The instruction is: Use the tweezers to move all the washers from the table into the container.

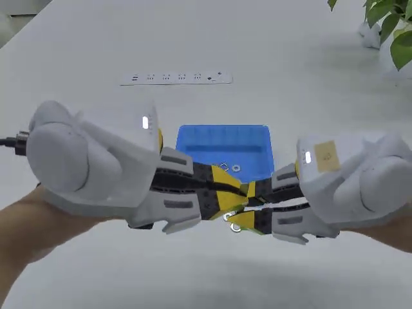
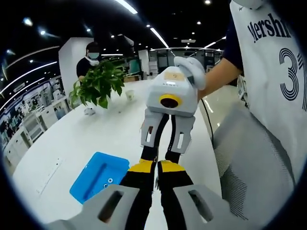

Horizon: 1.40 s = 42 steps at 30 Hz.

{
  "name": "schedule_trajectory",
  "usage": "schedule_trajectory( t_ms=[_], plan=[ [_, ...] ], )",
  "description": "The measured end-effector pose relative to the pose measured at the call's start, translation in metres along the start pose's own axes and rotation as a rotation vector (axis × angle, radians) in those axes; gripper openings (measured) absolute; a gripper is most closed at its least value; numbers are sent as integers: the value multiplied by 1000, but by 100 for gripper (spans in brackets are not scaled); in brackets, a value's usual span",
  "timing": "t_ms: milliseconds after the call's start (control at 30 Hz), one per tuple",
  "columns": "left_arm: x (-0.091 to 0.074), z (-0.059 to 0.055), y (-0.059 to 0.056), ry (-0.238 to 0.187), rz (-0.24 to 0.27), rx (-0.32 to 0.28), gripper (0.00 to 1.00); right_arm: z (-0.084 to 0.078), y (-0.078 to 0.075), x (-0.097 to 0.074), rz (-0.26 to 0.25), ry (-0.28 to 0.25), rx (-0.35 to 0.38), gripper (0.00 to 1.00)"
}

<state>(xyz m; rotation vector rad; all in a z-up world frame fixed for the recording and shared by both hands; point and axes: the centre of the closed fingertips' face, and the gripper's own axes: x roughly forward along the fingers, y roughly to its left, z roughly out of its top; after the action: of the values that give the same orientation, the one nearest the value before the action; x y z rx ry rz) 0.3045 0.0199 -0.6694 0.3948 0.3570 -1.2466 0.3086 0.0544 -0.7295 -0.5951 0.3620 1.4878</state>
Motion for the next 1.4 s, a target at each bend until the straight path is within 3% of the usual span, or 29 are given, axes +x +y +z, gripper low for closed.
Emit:
schedule_trajectory(
  t_ms=[267,1033,1400],
  plan=[
    [1,-13,-7,5,-7,-37,7,-9,12,5,9,1,41,11],
    [18,-41,12,55,14,-98,7,-37,-4,23,-27,50,59,12],
    [20,-46,19,63,14,-105,7,-39,-13,28,-41,53,63,13]
  ],
)
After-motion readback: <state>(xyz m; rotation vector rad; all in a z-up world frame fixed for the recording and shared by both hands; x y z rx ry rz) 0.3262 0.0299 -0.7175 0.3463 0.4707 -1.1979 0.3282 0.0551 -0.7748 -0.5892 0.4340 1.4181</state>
